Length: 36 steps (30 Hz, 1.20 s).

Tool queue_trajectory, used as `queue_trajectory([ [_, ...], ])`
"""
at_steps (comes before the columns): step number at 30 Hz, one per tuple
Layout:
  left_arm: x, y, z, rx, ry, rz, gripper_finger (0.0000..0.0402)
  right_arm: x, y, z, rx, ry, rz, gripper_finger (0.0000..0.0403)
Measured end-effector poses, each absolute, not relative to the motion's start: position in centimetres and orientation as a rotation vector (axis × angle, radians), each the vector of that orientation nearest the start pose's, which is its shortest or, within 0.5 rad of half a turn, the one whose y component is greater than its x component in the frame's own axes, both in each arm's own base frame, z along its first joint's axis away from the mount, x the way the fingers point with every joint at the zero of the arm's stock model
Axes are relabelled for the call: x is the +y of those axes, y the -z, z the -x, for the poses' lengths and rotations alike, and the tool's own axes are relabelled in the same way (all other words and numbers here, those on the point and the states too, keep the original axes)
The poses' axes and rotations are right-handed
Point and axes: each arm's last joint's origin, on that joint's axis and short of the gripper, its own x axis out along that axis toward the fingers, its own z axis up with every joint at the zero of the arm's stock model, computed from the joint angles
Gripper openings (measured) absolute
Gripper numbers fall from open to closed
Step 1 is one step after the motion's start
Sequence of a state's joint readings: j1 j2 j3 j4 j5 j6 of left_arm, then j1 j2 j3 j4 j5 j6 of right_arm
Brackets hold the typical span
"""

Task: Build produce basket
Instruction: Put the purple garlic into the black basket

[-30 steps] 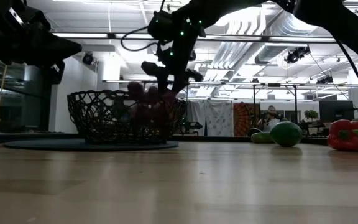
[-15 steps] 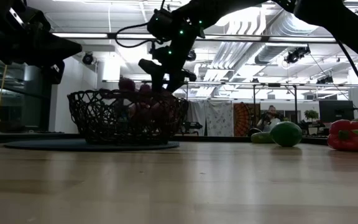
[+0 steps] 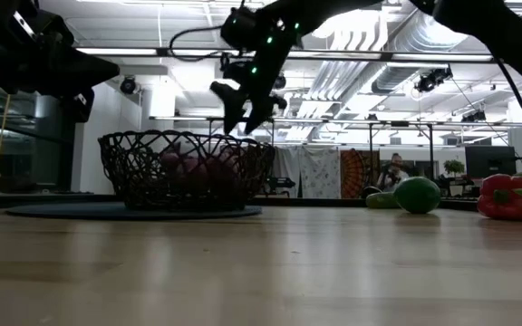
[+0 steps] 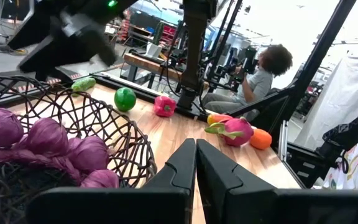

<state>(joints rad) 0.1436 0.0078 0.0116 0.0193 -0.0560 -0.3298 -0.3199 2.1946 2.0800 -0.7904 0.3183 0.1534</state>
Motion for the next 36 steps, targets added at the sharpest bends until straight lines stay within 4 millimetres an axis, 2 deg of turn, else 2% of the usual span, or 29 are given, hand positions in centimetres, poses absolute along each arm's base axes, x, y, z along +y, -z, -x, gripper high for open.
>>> queue_trajectory([
  [7,1.6,-16.9,-9.6,-0.056,-0.194,0.328,0.0003,-14.5,-31.4,-41.7,1.025,0.609,-0.056,0.0282],
  [12,1.6,-16.9,-9.6,-0.056,-0.194,0.327,0.0003,-12.3,-32.4,-38.6,1.042,0.588,-0.051,0.0282],
  [17,1.6,-16.9,-9.6,-0.055,-0.194,0.313,0.0003,-8.7,-30.6,-33.0,0.882,0.601,-0.225,0.0282],
  [20,1.6,-17.0,-9.6,-0.078,-0.189,0.411,0.0003,-6.6,-30.4,-29.8,0.741,0.599,-0.352,0.0282],
  [24,1.7,-17.6,-9.5,-0.165,-0.207,0.545,0.0003,-4.8,-30.9,-26.8,0.543,0.575,-0.492,0.0282],
  [30,1.8,-20.3,-9.0,-0.365,-0.233,0.587,0.0003,-3.3,-33.2,-24.7,0.303,0.485,-0.57,0.0282],
  [34,1.8,-23.3,-8.7,-0.354,-0.26,0.543,0.0009,-2.8,-34.9,-24.2,0.229,0.432,-0.555,0.0282],
  [36,1.9,-24.7,-8.9,-0.288,-0.295,0.511,0.0019,-2.6,-35.6,-24.0,0.208,0.408,-0.548,0.0282],
])
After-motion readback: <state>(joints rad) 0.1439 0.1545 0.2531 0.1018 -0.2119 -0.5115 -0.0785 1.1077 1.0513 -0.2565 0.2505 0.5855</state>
